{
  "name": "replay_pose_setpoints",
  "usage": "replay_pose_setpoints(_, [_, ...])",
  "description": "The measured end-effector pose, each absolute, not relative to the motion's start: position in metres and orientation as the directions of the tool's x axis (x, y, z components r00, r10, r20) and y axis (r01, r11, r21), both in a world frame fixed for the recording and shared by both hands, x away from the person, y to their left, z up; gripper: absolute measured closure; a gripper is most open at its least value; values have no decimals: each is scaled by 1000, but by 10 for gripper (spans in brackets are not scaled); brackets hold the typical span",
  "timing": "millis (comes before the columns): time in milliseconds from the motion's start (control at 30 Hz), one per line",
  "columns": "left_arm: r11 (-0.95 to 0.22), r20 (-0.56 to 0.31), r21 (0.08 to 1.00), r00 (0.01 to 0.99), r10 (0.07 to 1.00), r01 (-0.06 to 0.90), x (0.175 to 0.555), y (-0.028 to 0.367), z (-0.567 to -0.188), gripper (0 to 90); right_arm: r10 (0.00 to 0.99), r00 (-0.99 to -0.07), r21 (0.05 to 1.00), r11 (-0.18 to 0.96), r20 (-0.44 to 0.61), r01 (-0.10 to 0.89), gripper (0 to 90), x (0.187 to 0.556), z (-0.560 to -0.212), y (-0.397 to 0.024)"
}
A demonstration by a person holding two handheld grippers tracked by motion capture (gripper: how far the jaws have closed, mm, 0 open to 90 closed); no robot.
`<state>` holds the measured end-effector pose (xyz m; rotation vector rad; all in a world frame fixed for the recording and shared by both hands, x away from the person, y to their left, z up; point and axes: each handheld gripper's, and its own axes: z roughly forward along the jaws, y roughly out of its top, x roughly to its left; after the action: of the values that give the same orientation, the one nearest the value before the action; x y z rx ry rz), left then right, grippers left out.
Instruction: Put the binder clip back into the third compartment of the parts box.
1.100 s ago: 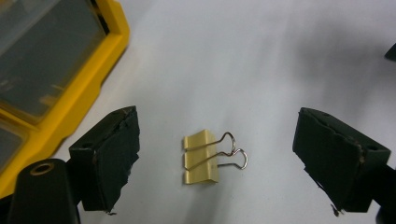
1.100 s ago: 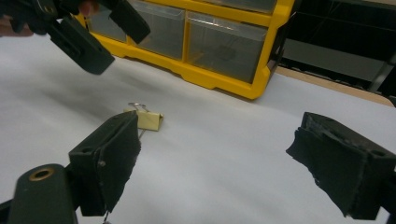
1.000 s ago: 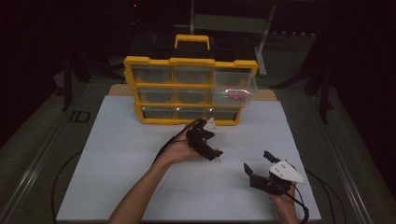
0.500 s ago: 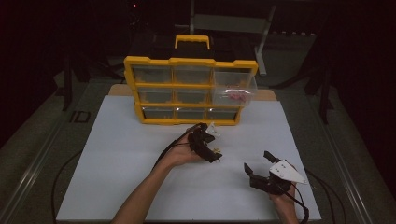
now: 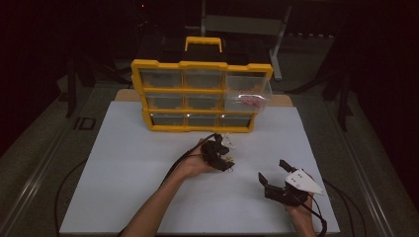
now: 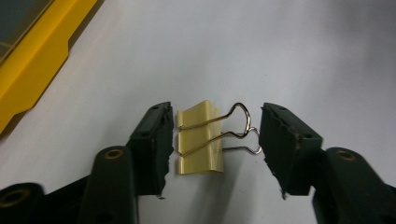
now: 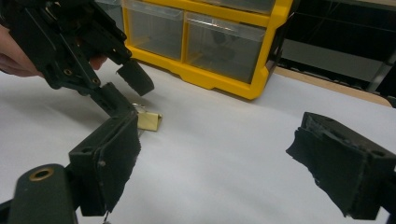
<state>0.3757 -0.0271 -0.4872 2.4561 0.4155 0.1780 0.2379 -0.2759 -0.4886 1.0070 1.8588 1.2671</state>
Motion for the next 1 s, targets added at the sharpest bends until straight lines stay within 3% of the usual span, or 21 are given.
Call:
replay_pose_setpoints(233, [-761, 52, 597, 935, 350, 252, 375, -32, -493, 565, 871, -482, 946, 233, -99, 226, 131, 238, -489, -276])
replay_pose_setpoints(367, [-750, 35, 609, 936, 349, 257, 376, -31, -492, 730, 871, -482, 946, 233, -100, 226, 131, 238, -489, -276])
replay_pose_setpoints(600, [-730, 30, 626, 927, 375, 275, 380, -23, -485, 886, 870, -482, 945, 236, -102, 226, 131, 238, -489, -276])
replay_pose_setpoints(1000, [-720, 7, 631, 926, 377, 288, 383, -17, -482, 892, 870, -483, 944, 238, -102, 228, 131, 238, -489, -276])
